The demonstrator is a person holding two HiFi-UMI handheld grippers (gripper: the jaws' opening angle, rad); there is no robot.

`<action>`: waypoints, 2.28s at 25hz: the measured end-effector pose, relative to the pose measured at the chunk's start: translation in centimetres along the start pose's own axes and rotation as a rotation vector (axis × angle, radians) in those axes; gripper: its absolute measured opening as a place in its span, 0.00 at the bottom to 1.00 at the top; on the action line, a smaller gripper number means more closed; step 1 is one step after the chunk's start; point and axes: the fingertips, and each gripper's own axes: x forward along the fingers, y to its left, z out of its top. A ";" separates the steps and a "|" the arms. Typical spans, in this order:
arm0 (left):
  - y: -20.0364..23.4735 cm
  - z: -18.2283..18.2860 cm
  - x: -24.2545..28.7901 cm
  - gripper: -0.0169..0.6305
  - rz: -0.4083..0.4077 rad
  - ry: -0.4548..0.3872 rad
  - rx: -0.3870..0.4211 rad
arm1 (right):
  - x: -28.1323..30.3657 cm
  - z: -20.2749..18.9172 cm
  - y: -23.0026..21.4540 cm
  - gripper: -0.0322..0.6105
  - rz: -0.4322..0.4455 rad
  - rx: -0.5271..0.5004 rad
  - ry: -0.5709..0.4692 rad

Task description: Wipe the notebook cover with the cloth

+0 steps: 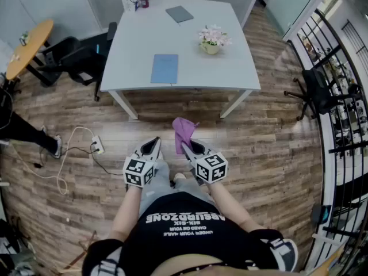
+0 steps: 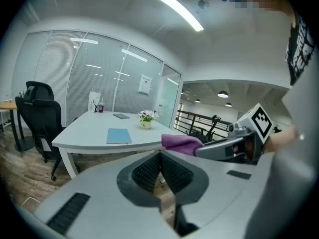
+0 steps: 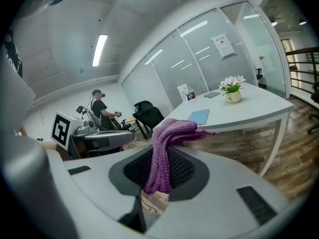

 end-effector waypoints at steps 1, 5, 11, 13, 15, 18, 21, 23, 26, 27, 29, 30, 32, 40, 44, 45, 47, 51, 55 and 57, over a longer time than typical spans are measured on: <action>0.4 0.0 0.0 0.05 0.002 -0.001 -0.003 | 0.4 0.0 0.1 0.17 0.001 -0.002 0.003; 2.2 0.2 0.1 0.05 0.004 0.000 -0.015 | 2.0 0.2 0.2 0.17 -0.001 -0.001 0.015; 6.9 1.5 1.9 0.05 0.020 -0.005 -0.036 | 6.4 2.3 -1.1 0.17 -0.024 -0.015 0.022; 9.2 2.3 2.7 0.05 0.028 -0.008 -0.042 | 8.4 3.5 -1.7 0.17 -0.029 -0.015 0.023; 11.4 3.3 3.7 0.05 0.029 -0.013 -0.043 | 10.7 4.8 -2.3 0.17 -0.035 -0.013 0.023; 14.9 4.7 5.2 0.05 0.018 -0.010 -0.042 | 14.1 6.7 -3.4 0.17 -0.058 -0.007 0.020; 18.2 6.2 6.7 0.05 -0.002 -0.005 -0.027 | 17.0 9.0 -5.3 0.17 -0.110 0.006 -0.004; 20.1 6.9 7.5 0.05 -0.017 -0.008 -0.016 | 18.5 10.5 -6.5 0.17 -0.149 0.004 -0.022; 22.5 7.0 8.5 0.05 -0.031 0.008 -0.003 | 20.1 12.7 -8.4 0.17 -0.210 -0.020 -0.047; 23.3 7.1 8.9 0.05 -0.033 0.012 -0.001 | 20.6 13.6 -9.1 0.17 -0.231 -0.033 -0.055; 24.3 7.4 9.8 0.05 -0.039 0.015 -0.010 | 21.3 15.4 -10.5 0.17 -0.268 -0.061 -0.069; 24.6 7.4 10.3 0.05 -0.042 0.017 -0.017 | 21.6 16.2 -11.3 0.17 -0.283 -0.074 -0.072; 25.1 7.3 11.4 0.05 -0.051 0.028 -0.029 | 22.3 17.6 -13.1 0.17 -0.309 -0.093 -0.069; 28.2 7.4 17.0 0.05 -0.054 0.089 -0.056 | 26.8 21.2 -20.6 0.17 -0.380 -0.196 0.020; 29.4 6.6 20.8 0.05 -0.055 0.135 -0.066 | 30.1 22.2 -24.4 0.17 -0.389 -0.222 0.080; 29.6 6.3 21.7 0.05 -0.059 0.150 -0.065 | 30.9 22.5 -25.4 0.17 -0.389 -0.220 0.088; 29.7 5.5 23.3 0.05 -0.068 0.187 -0.064 | 32.4 22.9 -27.1 0.17 -0.391 -0.212 0.105; 29.8 4.3 25.2 0.05 -0.083 0.249 -0.060 | 34.7 23.1 -29.9 0.17 -0.402 -0.205 0.148; 30.6 4.0 26.5 0.05 -0.084 0.275 -0.070 | 36.5 22.9 -32.0 0.17 -0.412 -0.197 0.186; 31.0 3.8 27.1 0.05 -0.083 0.289 -0.074 | 37.2 22.7 -32.7 0.17 -0.414 -0.197 0.205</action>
